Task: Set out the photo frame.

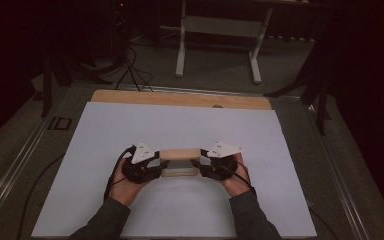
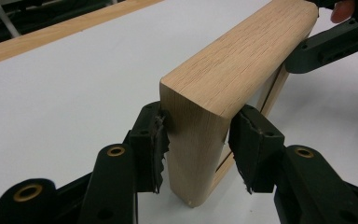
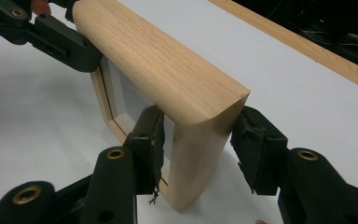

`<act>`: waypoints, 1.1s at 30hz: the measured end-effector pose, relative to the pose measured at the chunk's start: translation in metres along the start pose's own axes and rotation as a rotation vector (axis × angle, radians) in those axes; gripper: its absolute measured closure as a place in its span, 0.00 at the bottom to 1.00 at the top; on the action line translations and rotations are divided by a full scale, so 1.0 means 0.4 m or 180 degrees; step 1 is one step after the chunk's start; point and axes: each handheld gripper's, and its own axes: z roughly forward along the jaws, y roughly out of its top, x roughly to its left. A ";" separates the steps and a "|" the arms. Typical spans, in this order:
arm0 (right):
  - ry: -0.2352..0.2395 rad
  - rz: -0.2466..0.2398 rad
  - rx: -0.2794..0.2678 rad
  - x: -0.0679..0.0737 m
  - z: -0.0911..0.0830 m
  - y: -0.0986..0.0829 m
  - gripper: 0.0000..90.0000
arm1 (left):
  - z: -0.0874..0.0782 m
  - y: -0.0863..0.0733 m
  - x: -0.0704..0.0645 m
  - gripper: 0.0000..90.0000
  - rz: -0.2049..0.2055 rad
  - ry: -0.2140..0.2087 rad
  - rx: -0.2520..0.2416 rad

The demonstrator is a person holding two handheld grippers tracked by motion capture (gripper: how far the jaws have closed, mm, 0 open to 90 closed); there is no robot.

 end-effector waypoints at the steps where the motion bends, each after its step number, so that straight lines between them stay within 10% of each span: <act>1: -0.0004 -0.0010 0.0002 -0.002 0.003 0.003 0.60 | 0.000 0.004 0.009 0.62 0.0024 -0.0007 0.0004; 33: -0.0151 0.0110 0.0007 -0.052 0.056 0.038 0.60 | 0.055 0.045 0.083 0.60 -0.0011 0.0004 0.0004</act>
